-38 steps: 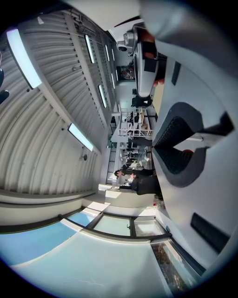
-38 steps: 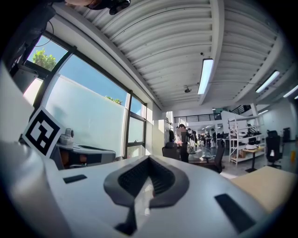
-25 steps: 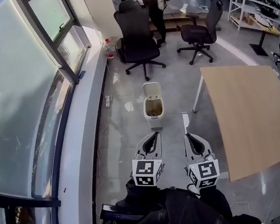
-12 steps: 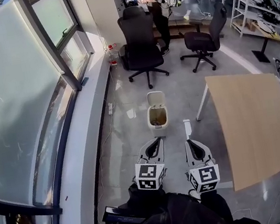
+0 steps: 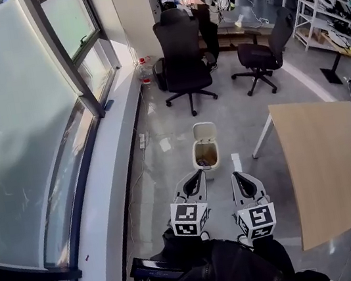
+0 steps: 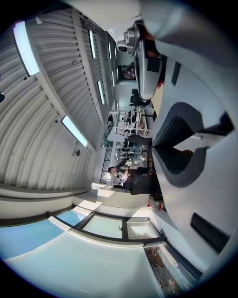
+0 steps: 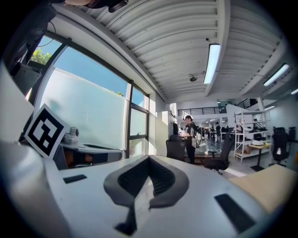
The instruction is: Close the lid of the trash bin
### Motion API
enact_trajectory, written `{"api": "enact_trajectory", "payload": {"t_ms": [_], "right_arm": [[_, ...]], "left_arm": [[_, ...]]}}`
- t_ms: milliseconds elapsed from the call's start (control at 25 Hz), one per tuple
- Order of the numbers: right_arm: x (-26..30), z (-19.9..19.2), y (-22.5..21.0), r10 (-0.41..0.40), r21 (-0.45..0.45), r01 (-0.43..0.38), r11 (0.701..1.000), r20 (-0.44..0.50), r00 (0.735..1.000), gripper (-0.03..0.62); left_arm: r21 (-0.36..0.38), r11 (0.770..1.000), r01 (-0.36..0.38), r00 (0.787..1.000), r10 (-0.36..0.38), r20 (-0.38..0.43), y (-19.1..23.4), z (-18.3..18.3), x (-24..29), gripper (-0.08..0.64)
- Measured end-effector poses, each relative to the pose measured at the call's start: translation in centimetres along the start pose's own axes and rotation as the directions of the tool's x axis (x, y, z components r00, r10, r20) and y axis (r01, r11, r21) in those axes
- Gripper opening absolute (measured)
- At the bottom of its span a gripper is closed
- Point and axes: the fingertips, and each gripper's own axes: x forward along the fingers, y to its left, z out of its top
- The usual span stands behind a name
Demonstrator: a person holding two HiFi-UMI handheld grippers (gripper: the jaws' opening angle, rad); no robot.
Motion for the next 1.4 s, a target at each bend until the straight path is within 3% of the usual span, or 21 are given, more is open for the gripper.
{"api": "enact_trajectory", "payload": {"t_ms": [360,920,1400], "right_arm": [[5.0,-0.4,1.8,-0.001,0.004,0.001,1.000,-0.024,1.000,0.005],[7.9,-1.8,2.2,0.009,-0.005,-0.010,1.000,-0.097,0.995,0.005],[13.6,-0.6,-1.2,0.068,0.002,-0.068,0.998,-0.051,0.996,0.005]], "left_arm": [[-0.013,1.000,0.005,1.000,-0.006,-0.020,5.1,-0.6,1.8,0.002],[-0.076,0.997,0.001,0.998,-0.006,-0.069,7.5,-2.6,3.4,0.002],[-0.043,0.996,-0.082,0.995,0.079,-0.052,10.5,-0.6,8.6,0.002]]}}
